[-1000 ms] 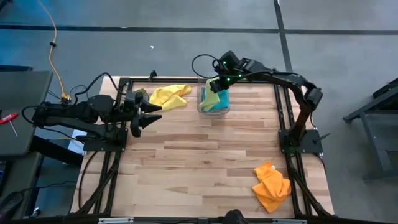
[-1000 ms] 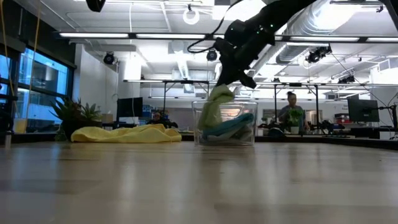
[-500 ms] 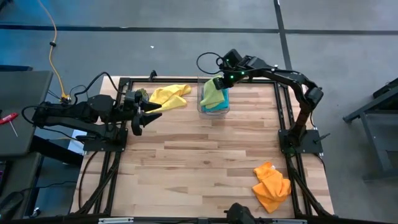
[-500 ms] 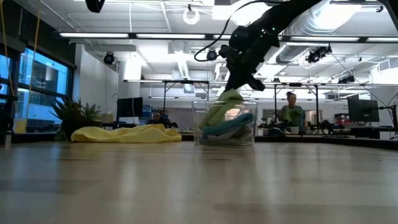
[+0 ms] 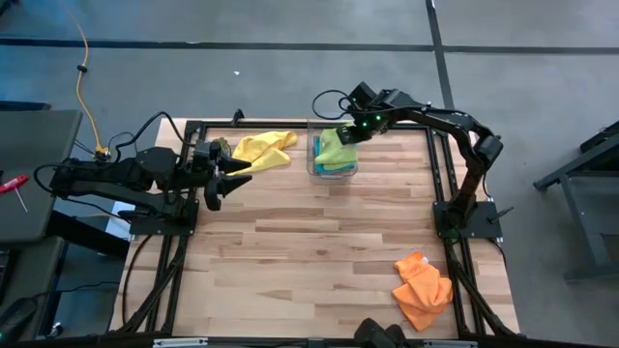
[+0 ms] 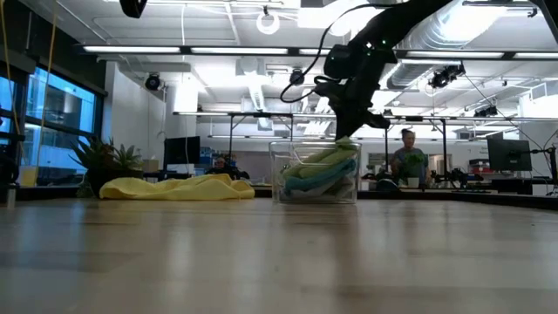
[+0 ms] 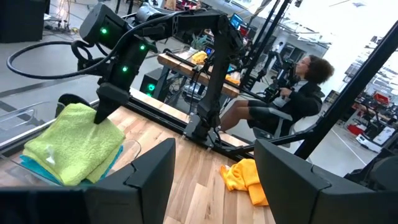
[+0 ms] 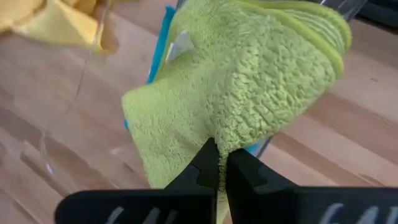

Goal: Fold microfiber towels
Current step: Put the green microfiber cloth into the transparent bin

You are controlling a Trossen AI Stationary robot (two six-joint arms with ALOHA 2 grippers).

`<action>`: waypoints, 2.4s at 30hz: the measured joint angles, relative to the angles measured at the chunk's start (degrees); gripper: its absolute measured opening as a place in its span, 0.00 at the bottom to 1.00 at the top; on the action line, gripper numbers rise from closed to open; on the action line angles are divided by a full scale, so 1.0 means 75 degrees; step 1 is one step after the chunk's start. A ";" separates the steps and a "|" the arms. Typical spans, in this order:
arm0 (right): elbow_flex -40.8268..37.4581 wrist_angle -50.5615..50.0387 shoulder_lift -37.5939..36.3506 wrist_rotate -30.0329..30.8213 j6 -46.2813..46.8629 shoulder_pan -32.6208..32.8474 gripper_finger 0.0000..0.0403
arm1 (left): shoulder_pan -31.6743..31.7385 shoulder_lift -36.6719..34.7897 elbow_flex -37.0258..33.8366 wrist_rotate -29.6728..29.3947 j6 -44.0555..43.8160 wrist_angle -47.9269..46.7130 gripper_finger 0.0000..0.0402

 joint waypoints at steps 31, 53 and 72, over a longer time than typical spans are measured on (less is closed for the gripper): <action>0.0489 -0.1114 -0.0912 0.1854 -0.0271 -0.0078 0.52 | 0.0000 0.0000 -0.0003 0.0032 0.0020 -0.0058 0.52; -0.0773 0.1927 -0.1916 0.1022 -0.0088 0.0864 0.24 | 0.0000 0.0003 -0.0003 -0.0172 -0.0119 -0.0061 0.52; 0.3095 -0.2630 0.2225 0.2242 -0.2199 0.0857 0.00 | -0.0001 0.0003 -0.0003 -0.0172 -0.0379 -0.0058 0.52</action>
